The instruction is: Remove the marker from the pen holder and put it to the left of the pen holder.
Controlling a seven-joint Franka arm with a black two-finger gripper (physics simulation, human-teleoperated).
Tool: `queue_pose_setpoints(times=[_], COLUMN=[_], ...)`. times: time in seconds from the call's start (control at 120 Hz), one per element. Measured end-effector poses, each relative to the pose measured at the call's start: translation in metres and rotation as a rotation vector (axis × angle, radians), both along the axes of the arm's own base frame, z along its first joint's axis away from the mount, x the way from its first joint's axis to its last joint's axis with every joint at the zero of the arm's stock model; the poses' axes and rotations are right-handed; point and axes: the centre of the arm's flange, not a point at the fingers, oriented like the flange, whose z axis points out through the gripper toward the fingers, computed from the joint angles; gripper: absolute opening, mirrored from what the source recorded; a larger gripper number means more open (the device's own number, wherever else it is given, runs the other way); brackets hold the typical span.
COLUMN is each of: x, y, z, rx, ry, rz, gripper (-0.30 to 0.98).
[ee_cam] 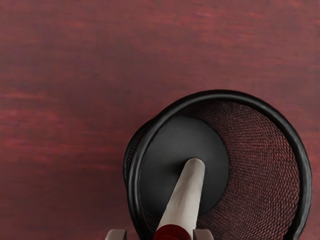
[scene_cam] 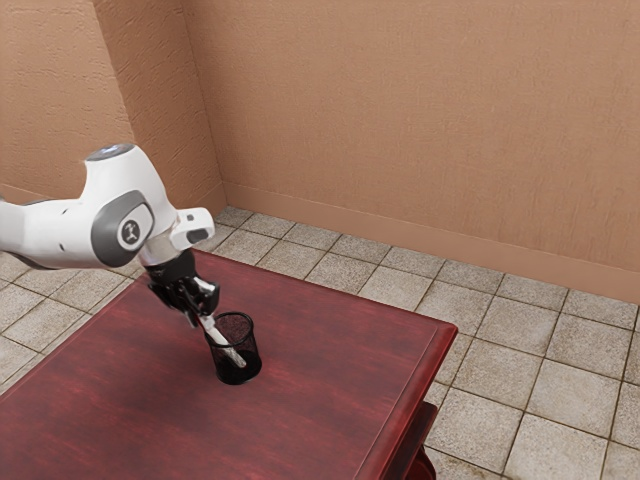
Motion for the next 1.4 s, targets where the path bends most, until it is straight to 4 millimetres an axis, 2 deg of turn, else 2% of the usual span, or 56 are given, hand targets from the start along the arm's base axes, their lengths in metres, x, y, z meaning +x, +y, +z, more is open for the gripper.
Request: queue_pose_setpoints(times=[0.133,0.208,0.333,0.467,0.517,0.567,0.617,0.717,0.825,0.875,0.942,1.008,1.125,1.225,1.4], x=[0.000,0.000,0.011,0.038,0.048,0.061,0.070,0.085,0.082,0.078,0.071,0.074,0.088,0.094,0.095], y=[0.001,-0.003,-0.010,-0.011,-0.007,0.002,0.013,0.046,0.064,0.067,0.071,0.078,0.084,0.100,0.101], z=[0.005,0.016,0.056,0.125,0.136,0.136,0.126,0.082,0.035,0.015,-0.022,-0.049,-0.080,-0.095,-0.098], rx=[0.002,0.004,0.006,0.015,0.039,0.071,0.111,0.155,0.175,0.181,0.191,0.206,0.233,0.230,0.209], ry=[-0.011,-0.031,-0.070,-0.055,0.002,0.086,0.194,0.461,0.718,0.821,0.958,1.043,1.121,1.153,1.169], rz=[-0.001,-0.009,-0.029,-0.067,-0.086,-0.095,-0.094,-0.041,0.009,0.026,0.046,0.069,0.097,0.132,0.158], gripper=[-0.01,-0.04,-0.06,-0.08,-0.09,-0.09,-0.09,-0.10,-0.10,-0.10,-0.10,-0.10,-0.10,-0.10,0.28])
